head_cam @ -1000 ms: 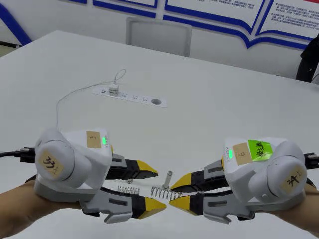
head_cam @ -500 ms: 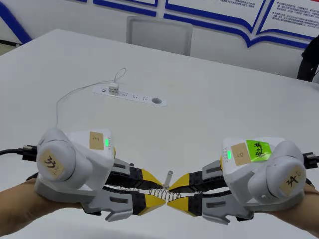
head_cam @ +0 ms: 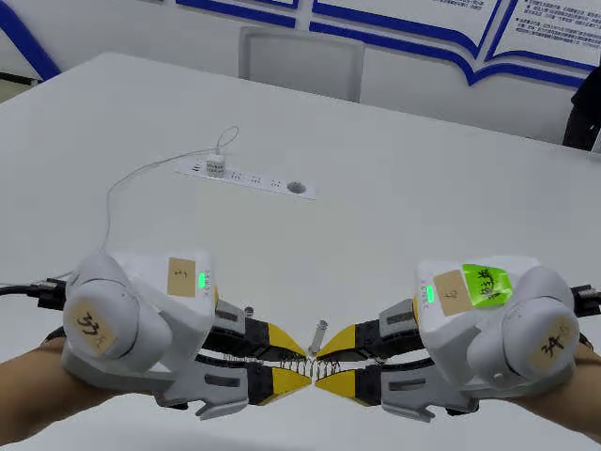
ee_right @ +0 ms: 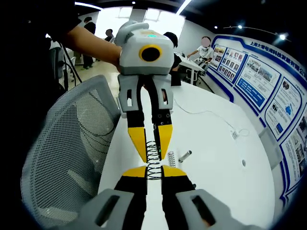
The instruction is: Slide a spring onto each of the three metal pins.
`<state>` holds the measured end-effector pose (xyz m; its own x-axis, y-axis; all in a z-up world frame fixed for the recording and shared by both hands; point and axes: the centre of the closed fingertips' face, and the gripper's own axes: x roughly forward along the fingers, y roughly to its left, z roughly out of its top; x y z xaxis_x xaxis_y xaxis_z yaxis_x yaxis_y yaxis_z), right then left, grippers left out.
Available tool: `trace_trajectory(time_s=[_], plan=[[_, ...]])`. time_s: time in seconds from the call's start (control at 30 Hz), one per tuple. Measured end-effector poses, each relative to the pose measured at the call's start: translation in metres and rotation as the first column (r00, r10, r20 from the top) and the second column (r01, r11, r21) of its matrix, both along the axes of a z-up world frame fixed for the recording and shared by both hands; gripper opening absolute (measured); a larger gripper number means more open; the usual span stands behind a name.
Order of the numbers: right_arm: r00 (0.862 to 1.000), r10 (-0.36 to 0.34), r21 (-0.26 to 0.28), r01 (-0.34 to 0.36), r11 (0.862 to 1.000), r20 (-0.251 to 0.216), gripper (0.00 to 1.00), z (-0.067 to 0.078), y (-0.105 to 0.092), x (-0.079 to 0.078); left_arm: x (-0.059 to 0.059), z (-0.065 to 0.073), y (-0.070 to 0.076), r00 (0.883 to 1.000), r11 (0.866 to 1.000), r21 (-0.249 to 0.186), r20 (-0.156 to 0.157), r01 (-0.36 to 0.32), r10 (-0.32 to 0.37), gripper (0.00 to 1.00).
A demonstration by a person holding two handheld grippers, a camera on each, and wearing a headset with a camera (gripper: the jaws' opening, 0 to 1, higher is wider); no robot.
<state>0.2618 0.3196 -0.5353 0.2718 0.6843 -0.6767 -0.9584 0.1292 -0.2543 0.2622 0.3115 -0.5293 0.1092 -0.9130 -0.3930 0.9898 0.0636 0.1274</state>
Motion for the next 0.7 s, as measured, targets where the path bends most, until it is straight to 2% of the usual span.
trace_trajectory(time_s=[0.17, 0.47, 0.6, 0.7], plan=[[1.0, 0.004, 0.0, -0.004, 1.0, -0.008, 0.11, 0.0001, -0.0008, -0.0006, -0.0018, 0.0006, -0.0011, 1.0, 1.0, 0.009, 0.011, 0.02, -0.02, 0.1], [0.999, -0.029, 0.032, 0.031, 0.999, -0.045, 0.13, -0.0017, -0.0037, 0.0037, -0.0018, 0.0041, -0.0003, 1.0, 1.0, -0.001, 0.008, 0.02, -0.02, 0.1], [0.998, -0.035, 0.025, 0.036, 0.999, -0.049, 0.12, -0.004, -0.0058, 0.0039, -0.0022, 0.003, 0.0005, 1.0, 1.0, 0.002, 0.01, 0.021, -0.021, 0.1], [0.996, -0.046, 0.04, 0.049, 0.998, -0.073, 0.11, -0.0019, -0.0055, 0.0025, -0.0027, 0.0028, 0.0011, 1.0, 1.0, 0.001, 0.011, 0.022, -0.022, 0.1]])
